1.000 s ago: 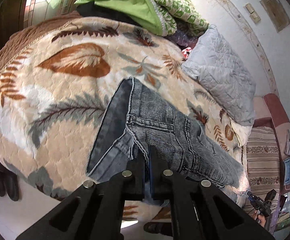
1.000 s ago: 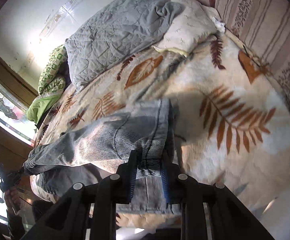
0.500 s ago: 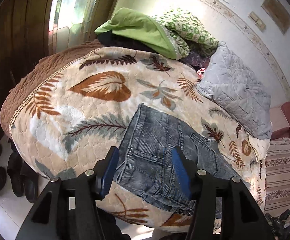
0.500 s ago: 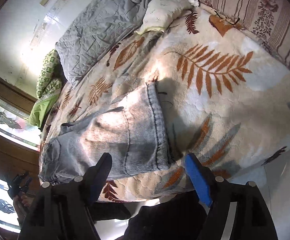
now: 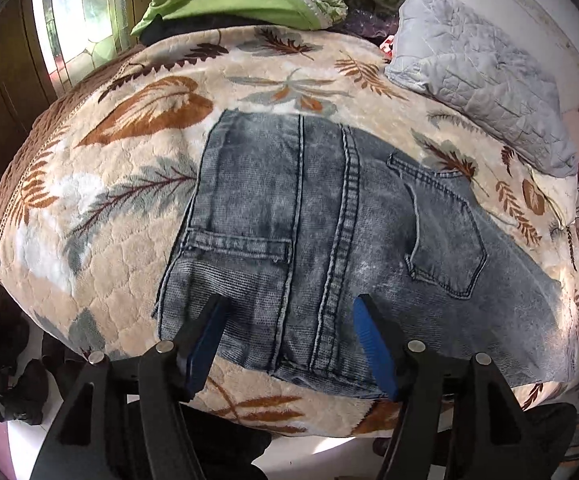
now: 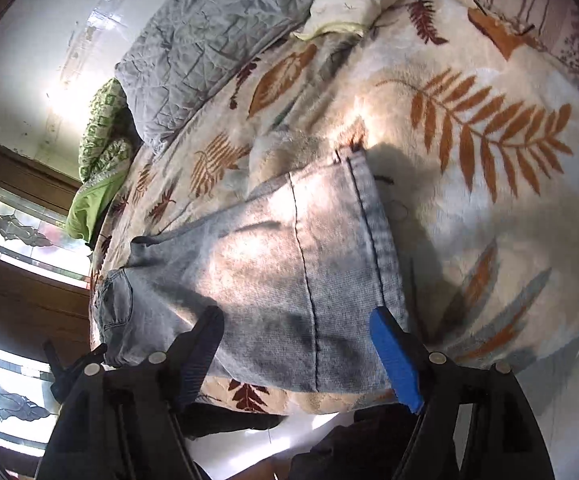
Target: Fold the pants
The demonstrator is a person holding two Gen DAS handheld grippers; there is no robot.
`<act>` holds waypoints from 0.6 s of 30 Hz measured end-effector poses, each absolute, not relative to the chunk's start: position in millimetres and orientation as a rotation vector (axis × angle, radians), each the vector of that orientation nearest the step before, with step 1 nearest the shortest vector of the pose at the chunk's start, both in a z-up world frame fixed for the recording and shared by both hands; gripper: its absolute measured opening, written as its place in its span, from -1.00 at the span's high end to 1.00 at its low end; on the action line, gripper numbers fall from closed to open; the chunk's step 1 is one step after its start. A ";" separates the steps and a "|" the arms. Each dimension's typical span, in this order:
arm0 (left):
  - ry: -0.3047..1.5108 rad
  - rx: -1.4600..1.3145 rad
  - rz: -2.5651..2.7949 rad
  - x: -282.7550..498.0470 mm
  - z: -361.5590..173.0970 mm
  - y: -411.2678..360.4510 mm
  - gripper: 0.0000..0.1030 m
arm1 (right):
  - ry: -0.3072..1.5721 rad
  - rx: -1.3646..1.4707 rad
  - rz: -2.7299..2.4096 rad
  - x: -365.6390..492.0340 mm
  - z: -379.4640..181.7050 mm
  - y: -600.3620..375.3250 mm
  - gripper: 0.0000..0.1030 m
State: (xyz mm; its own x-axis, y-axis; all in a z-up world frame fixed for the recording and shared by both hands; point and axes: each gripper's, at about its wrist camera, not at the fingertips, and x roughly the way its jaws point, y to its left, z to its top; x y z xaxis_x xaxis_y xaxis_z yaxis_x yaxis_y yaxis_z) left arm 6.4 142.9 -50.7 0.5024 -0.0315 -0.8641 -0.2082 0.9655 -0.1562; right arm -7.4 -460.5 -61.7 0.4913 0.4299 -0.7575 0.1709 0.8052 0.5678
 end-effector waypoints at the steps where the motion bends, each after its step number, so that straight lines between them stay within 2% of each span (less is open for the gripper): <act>1: 1.014 -0.239 0.091 7.0 -43.7 138.4 -0.29 | 1.053 0.630 0.144 0.7 -56.6 -464.4 -0.53; 6: 1.030 -0.181 0.005 18.6 -54.0 110.7 -0.36 | 1.126 0.561 0.024 62.4 -78.2 -481.6 -0.52; 7: 1.057 -0.163 0.022 21.5 -63.8 108.1 -0.36 | 1.140 0.572 0.026 71.8 -84.7 -483.5 -0.39; 8: 1.077 -0.150 0.027 23.7 -73.1 107.1 -0.36 | 1.153 0.573 0.041 79.0 -89.5 -483.7 0.00; 10: 1.048 -0.106 0.034 20.7 -78.4 103.9 -0.39 | 1.199 0.498 0.019 89.4 -94.3 -477.3 0.34; 11: 1.037 -0.083 0.037 18.8 -78.7 102.1 -0.44 | 1.210 0.454 0.022 92.2 -94.1 -472.7 0.60; 13: 1.036 -0.068 0.038 19.2 -79.9 101.5 -0.48 | 1.198 0.358 0.018 92.7 -84.6 -462.1 0.64; 15: 1.035 -0.083 0.036 19.5 -79.9 104.9 -0.50 | 1.114 0.292 -0.027 89.5 -63.9 -459.5 0.81; 18: 1.027 -0.100 0.045 18.3 -76.1 105.8 -0.50 | 1.046 0.277 -0.051 88.5 -48.5 -461.3 0.81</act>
State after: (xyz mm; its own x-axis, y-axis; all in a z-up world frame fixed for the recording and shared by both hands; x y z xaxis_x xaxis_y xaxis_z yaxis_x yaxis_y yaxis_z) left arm 18.3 105.8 -76.1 0.5168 -0.0094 -0.8560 -0.0850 0.9944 -0.0622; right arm 88.5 -461.3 -48.5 0.5033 0.0899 -0.8594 0.1724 0.9641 0.2018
